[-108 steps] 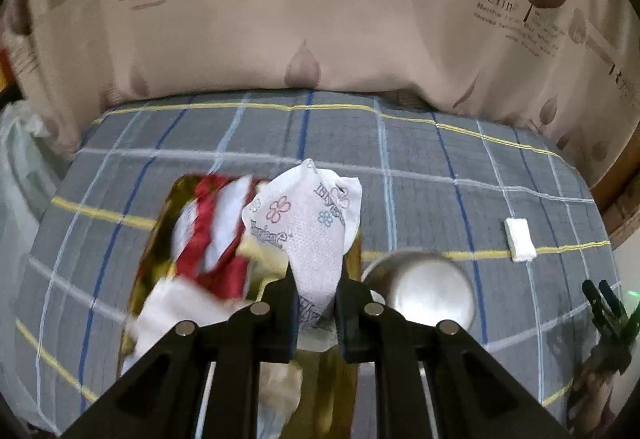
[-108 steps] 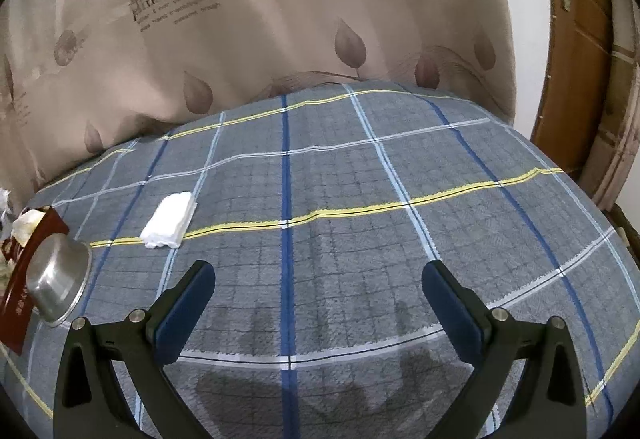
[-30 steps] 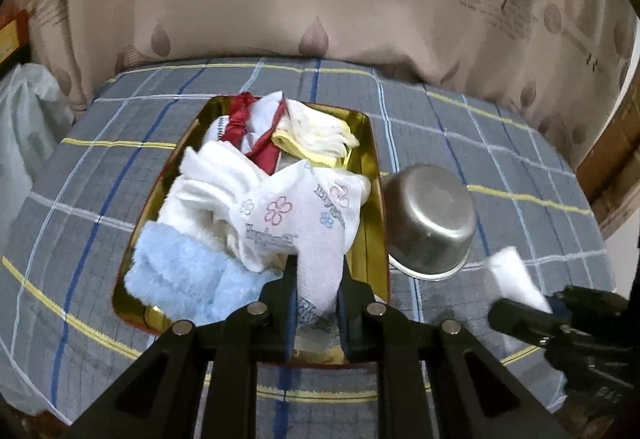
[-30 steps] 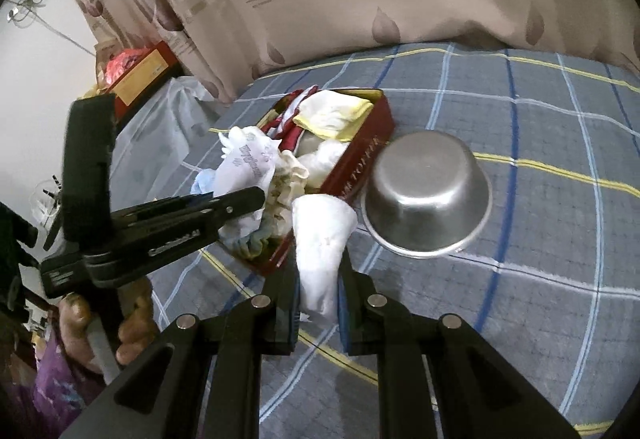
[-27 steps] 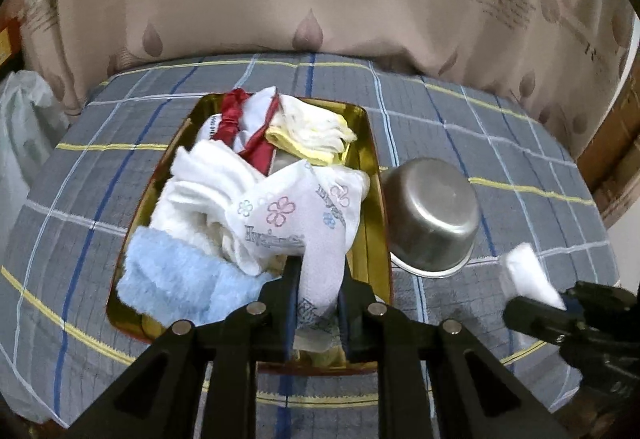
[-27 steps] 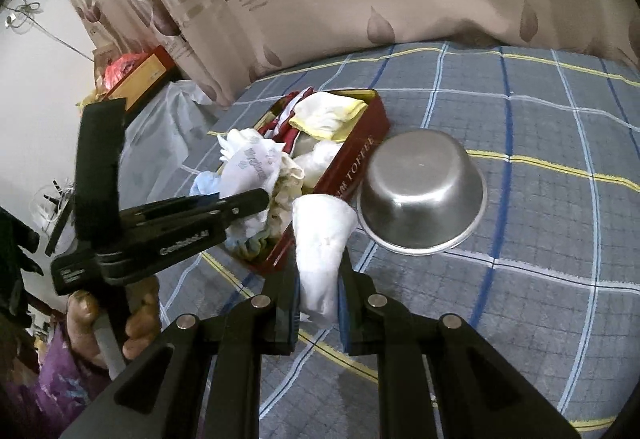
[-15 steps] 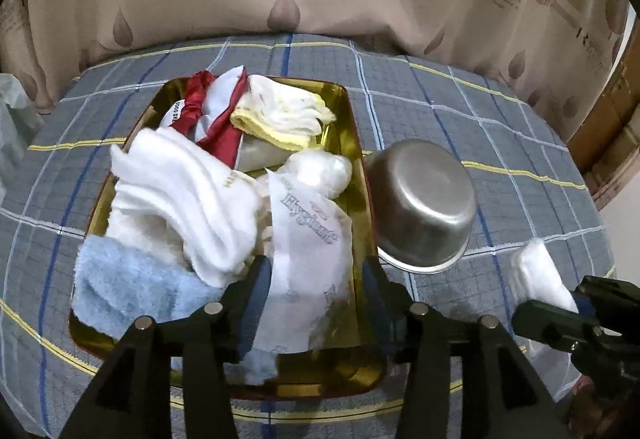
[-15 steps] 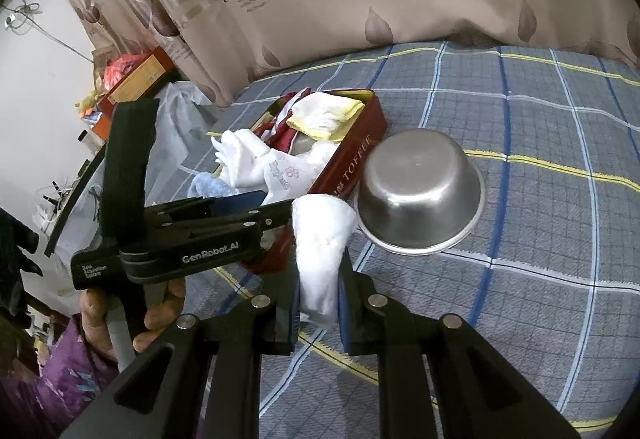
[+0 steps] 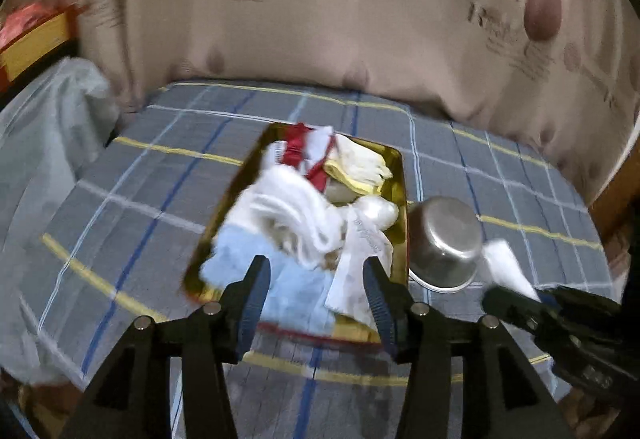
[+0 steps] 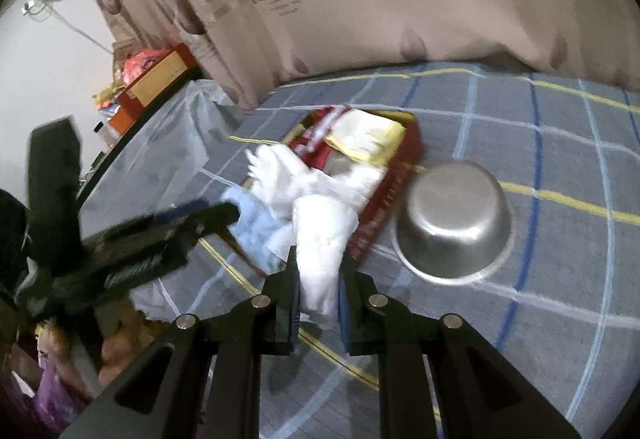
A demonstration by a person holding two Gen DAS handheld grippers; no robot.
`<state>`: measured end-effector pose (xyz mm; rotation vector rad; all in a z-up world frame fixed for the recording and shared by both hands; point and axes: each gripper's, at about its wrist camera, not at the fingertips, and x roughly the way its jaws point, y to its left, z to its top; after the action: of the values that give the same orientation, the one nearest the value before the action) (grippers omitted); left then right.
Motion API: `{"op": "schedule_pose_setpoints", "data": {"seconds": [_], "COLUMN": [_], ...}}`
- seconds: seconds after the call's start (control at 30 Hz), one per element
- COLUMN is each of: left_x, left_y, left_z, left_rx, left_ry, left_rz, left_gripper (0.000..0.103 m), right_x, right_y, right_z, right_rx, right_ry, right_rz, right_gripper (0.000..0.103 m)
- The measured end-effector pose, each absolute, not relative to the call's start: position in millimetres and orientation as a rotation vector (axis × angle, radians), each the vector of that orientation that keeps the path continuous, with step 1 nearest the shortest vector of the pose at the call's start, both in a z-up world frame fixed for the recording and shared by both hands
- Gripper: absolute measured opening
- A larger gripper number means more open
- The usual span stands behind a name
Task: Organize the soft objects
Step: 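Lower the wet-wipe packet into the tray and open the left gripper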
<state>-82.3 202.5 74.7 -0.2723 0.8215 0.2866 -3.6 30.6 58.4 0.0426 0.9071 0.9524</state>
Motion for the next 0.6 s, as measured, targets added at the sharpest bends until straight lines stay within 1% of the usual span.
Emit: {"op": "schedule_pose_setpoints", "data": {"seconds": [0.27, 0.6], "left_x": [-133, -134], "left_y": [211, 225], "left_z": [81, 66], "left_rx": [-0.356, -0.326], "left_ry": [0.778, 0.796], "left_rz": [0.466, 0.516], "left_gripper": [0.049, 0.049], "right_x": [12, 44], "right_y": [99, 148], "right_z": [75, 46], "right_rx": [-0.025, -0.114], "right_ry": [0.867, 0.88], "right_rz": [1.014, 0.933], "right_gripper": [0.015, 0.015]}}
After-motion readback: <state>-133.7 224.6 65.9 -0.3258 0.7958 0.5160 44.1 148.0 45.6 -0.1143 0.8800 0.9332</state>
